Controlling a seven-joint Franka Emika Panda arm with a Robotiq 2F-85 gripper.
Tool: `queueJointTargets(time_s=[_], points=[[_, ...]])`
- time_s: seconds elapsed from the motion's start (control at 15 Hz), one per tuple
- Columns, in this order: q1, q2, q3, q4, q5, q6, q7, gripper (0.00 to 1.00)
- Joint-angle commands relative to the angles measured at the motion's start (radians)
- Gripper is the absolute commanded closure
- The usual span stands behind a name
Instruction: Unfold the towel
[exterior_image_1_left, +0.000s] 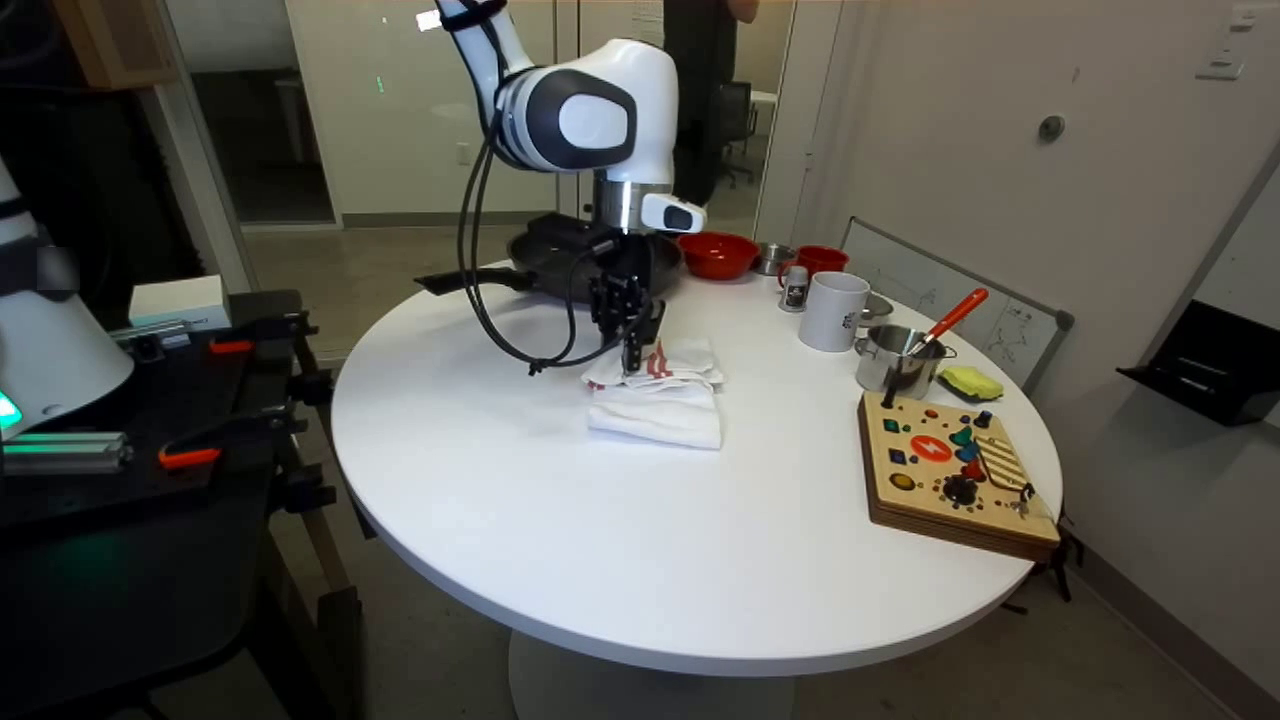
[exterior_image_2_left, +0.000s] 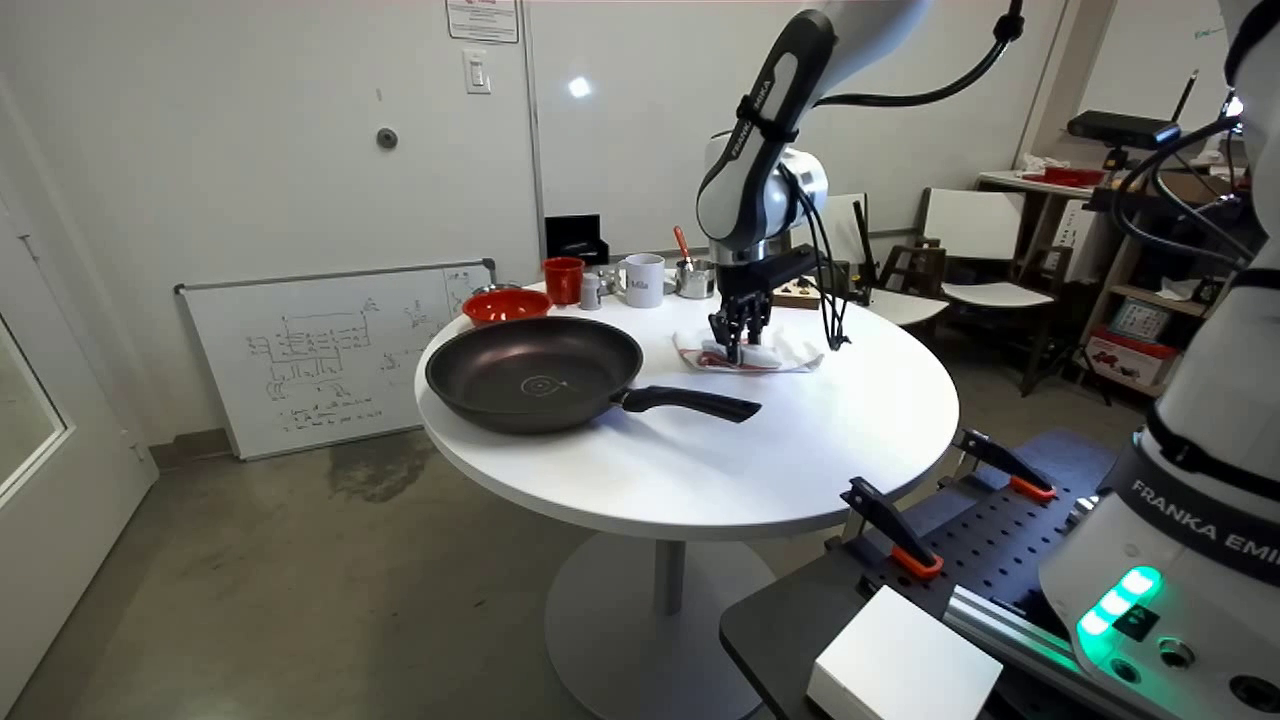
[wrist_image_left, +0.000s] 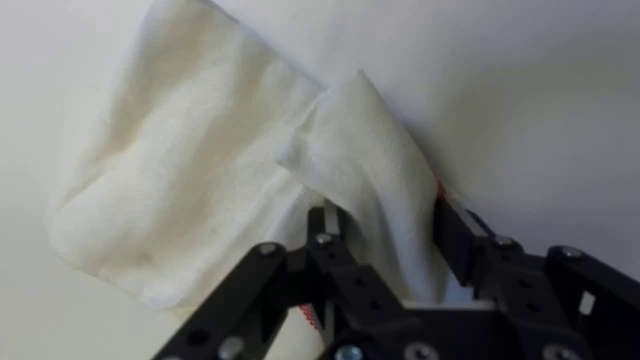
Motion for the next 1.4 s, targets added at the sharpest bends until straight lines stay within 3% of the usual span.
queueJointTargets(time_s=[0.0, 0.13, 0.27, 0.73, 1.33], points=[[0.009, 0.012, -0.004, 0.035, -0.011, -0.047, -0.014, 0.78], [0.034, -0.016, -0.022, 0.044, -0.044, -0.089, -0.004, 0.94], [0.063, -0.062, -0.032, 0.052, -0.087, -0.146, -0.007, 0.99], [0.063, -0.206, 0.048, 0.138, -0.135, -0.340, -0.184, 0.94], [0.168, -0.211, 0.085, 0.084, -0.494, -0.400, -0.223, 0.95]])
